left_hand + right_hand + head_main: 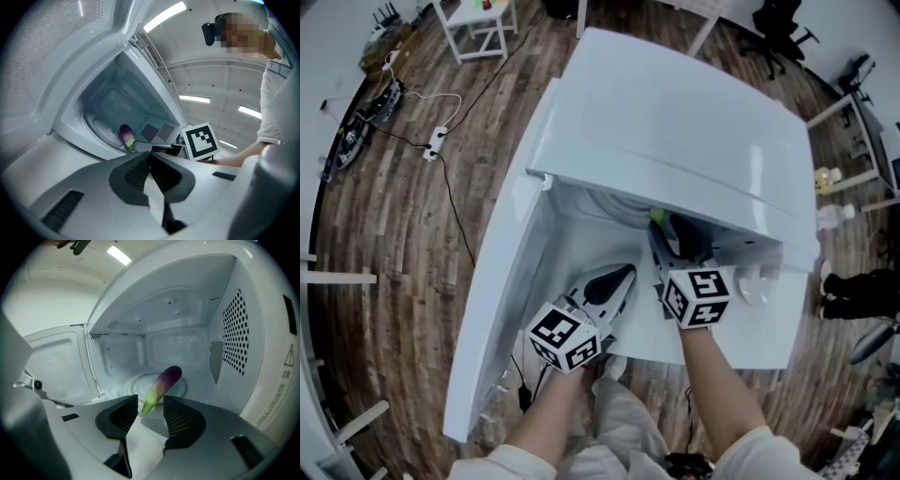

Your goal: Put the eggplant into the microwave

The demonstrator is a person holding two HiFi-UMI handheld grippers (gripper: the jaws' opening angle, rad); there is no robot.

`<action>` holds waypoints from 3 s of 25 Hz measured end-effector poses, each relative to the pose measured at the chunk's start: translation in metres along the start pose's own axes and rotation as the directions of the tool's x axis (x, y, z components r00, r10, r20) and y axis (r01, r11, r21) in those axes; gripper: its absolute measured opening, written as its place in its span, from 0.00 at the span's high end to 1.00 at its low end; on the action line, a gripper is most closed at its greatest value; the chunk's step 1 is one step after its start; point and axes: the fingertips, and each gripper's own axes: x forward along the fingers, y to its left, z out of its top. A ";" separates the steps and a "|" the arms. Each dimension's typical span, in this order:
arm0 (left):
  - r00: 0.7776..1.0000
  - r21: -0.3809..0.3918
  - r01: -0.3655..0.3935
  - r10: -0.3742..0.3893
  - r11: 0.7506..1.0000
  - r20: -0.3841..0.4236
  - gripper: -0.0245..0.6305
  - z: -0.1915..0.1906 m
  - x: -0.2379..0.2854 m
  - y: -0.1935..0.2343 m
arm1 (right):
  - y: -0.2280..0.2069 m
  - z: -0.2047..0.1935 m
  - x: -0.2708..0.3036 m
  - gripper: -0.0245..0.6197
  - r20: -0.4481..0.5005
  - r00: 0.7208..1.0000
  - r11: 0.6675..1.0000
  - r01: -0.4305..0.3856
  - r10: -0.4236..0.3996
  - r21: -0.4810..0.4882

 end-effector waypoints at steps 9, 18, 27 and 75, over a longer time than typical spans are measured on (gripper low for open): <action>1.000 0.002 0.008 -0.008 1.000 -0.012 0.96 -0.006 -0.002 -0.009 | 0.005 -0.003 -0.014 0.67 0.007 1.000 1.000 -0.009 0.009 -0.016; 1.000 0.006 0.005 -0.005 1.000 -0.021 0.96 -0.011 -0.006 -0.018 | 0.015 -0.011 -0.038 0.67 0.014 0.999 0.999 -0.042 0.042 -0.020; 1.000 0.012 0.012 -0.012 1.000 -0.024 0.96 -0.016 -0.011 -0.027 | 0.024 -0.016 -0.064 0.68 0.023 0.999 0.999 -0.049 0.049 -0.015; 0.950 0.199 0.244 -0.193 0.949 -0.245 0.96 -0.019 -0.020 -0.161 | 0.029 -0.013 -0.250 0.91 0.101 0.993 0.998 -0.058 0.056 0.016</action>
